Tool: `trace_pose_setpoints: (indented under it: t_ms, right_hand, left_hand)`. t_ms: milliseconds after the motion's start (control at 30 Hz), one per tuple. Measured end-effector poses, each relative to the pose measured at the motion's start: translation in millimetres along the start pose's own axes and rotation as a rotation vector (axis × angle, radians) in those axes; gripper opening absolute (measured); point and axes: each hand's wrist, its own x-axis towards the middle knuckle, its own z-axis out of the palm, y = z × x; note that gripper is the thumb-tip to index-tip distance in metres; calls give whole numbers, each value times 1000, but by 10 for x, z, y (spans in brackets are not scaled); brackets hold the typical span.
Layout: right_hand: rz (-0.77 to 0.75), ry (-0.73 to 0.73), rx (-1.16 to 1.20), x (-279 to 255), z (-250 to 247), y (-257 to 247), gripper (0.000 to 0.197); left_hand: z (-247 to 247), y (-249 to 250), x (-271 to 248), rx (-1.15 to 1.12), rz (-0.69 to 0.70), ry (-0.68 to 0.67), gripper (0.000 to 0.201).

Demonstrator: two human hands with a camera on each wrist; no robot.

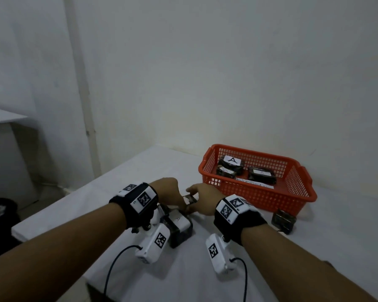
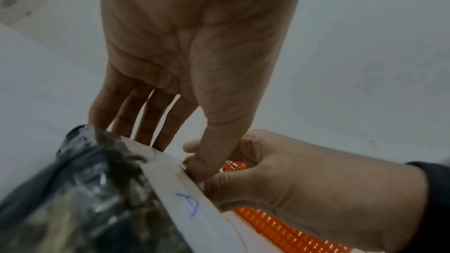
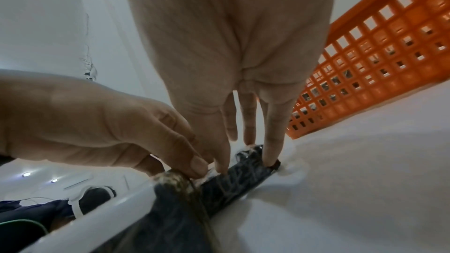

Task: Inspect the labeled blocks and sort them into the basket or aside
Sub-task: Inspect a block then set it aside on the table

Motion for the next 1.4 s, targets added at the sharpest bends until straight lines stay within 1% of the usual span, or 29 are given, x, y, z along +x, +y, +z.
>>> trace_pose_setpoints:
  t_ms: [67, 200, 333, 400, 533, 633, 700, 833, 967, 1067, 1133, 1233, 1300, 1400]
  right_hand:
    - [26, 3, 18, 33, 3, 21, 66]
    - [68, -41, 57, 110, 33, 101, 76]
    - [52, -74, 41, 151, 28, 161, 76]
    - [36, -61, 17, 159, 36, 177, 74]
    - [0, -41, 20, 166, 9, 223, 65]
    - [-34, -14, 47, 109, -74, 268, 53]
    - [-43, 30, 139, 34, -148, 326, 44]
    - [-50, 148, 438, -205, -339, 528, 29]
    - [-59, 255, 665, -516, -468, 721, 32]
    - [-83, 289, 798, -715, -517, 849, 37]
    - [-98, 316, 802, -833, -586, 936, 40]
    - [-92, 383, 756, -1010, -732, 1078, 47]
    - [-77, 411, 780, -1124, -816, 1187, 47]
    - [-82, 425, 863, -1281, -892, 1335, 50]
  left_hand:
    - [2, -41, 31, -28, 7, 10, 39]
    - [40, -85, 73, -37, 18, 3, 40]
    - [29, -88, 109, -31, 25, -14, 40]
    - [17, -84, 110, -28, 29, -22, 39]
    - [3, -86, 104, -43, 62, -44, 35]
    - [-28, -116, 98, -105, 140, -44, 31]
    - [-71, -138, 85, -189, 207, -15, 33]
    - [-148, -114, 47, -424, 335, 100, 43]
    - [-103, 101, -20, -707, 429, 110, 30]
    - [-24, 371, -40, -777, 487, 108, 28]
    - [38, 554, -38, -876, 530, 91, 28]
    - [140, 792, -23, -1035, 585, 28, 38]
    - [200, 946, -21, -1057, 622, 31, 39]
    - [259, 1183, -28, -1029, 650, 115, 35]
